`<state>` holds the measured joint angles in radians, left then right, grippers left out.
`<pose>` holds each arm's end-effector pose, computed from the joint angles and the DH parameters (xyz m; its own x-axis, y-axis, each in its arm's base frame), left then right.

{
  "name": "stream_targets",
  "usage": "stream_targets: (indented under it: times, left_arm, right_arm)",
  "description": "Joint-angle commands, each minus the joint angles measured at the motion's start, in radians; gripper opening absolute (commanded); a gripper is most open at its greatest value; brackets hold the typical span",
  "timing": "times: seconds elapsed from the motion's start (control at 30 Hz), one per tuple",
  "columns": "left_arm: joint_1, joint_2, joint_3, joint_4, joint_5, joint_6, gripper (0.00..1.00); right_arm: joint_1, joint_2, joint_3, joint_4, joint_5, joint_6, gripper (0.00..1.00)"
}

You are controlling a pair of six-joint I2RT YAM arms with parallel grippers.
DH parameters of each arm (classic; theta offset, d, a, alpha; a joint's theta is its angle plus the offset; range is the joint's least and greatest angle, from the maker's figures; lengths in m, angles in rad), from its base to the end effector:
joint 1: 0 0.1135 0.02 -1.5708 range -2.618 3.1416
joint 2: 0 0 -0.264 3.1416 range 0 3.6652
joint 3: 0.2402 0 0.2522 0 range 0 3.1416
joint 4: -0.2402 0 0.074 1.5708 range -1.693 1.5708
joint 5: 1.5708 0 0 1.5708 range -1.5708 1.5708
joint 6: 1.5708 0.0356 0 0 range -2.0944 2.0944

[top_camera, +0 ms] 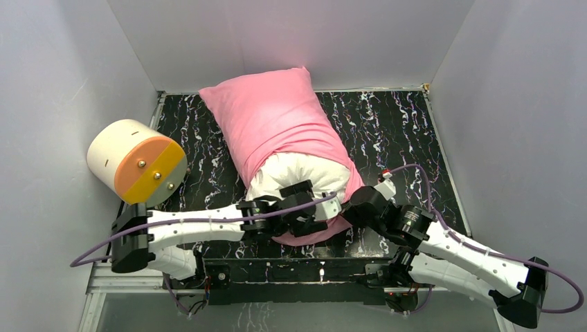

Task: Remove the pillowcase from the pillow
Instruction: Remove the pillow from the pillowcase.

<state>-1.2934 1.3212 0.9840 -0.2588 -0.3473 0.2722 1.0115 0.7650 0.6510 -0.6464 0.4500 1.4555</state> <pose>0.0924 -0.2802 0.2846 0.0743 0.6621 -0.7458 0.8381 0.3638 0.4065 0.0962 0.1245 0.2550 -0.6341 0.6728 -0.3811 0.2947 0.6660 0.6853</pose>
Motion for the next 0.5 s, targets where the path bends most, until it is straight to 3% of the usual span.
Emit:
stream_targets:
  times: [0.0, 0.1, 0.13, 0.2, 0.47]
  left_arm:
    - [0.0, 0.126, 0.015, -0.018, -0.376, -0.041, 0.78]
    - [0.0, 0.178, 0.032, -0.038, -0.43, -0.065, 0.52]
    - [0.0, 0.189, 0.031, -0.041, -0.43, -0.072, 0.3]
    - [0.003, 0.202, 0.037, -0.058, -0.445, -0.098, 0.01]
    - [0.058, 0.042, 0.144, -0.098, -0.389, -0.139, 0.0]
  right_arm:
    - [-0.009, -0.058, -0.02, 0.001, 0.065, 0.061, 0.0]
    - [-0.008, -0.093, -0.056, -0.031, 0.068, 0.101, 0.0]
    - [-0.009, -0.113, -0.07, -0.03, 0.067, 0.109, 0.0]
    - [-0.009, -0.13, -0.088, -0.035, 0.072, 0.112, 0.0]
    - [-0.009, -0.07, -0.081, -0.292, 0.168, 0.206, 0.0]
